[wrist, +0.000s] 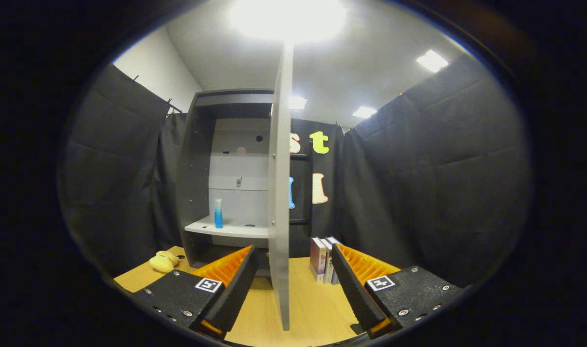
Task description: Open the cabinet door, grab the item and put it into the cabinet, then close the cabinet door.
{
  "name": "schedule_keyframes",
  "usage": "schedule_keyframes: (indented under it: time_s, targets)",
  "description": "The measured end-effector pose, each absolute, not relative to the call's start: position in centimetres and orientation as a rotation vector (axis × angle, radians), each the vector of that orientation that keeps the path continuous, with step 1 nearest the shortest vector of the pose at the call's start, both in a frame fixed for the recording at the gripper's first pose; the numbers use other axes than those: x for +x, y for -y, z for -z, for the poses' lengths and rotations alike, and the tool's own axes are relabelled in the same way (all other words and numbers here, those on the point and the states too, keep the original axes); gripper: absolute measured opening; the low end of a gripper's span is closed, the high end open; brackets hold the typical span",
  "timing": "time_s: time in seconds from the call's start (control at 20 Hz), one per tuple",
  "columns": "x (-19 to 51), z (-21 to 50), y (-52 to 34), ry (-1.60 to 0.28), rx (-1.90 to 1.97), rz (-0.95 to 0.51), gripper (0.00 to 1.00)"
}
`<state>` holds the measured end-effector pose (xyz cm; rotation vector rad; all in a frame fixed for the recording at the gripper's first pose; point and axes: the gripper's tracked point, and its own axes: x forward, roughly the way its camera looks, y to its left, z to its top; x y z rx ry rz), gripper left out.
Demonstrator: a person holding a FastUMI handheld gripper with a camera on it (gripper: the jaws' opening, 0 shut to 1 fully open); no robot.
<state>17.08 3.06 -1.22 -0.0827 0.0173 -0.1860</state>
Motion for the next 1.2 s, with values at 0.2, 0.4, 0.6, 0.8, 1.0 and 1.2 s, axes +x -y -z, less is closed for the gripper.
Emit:
schedule_keyframes:
  time_s: [0.2, 0.4, 0.6, 0.8, 1.0, 1.2]
  targets:
    - [18.4, -0.1, 2.5, -0.030, -0.061, 0.310, 0.93]
    - [21.0, -1.1, 6.7, -0.055, -0.015, 0.407, 0.93]
    - [24.1, -1.6, 7.3, -0.075, -0.008, 0.415, 0.93]
    - [25.5, -3.1, 6.1, -0.051, -0.034, 0.393, 0.93]
    - [25.9, -3.1, 5.2, -0.051, -0.005, 0.383, 0.89]
    - [25.9, -3.4, 3.2, -0.054, 0.000, 0.340, 0.89]
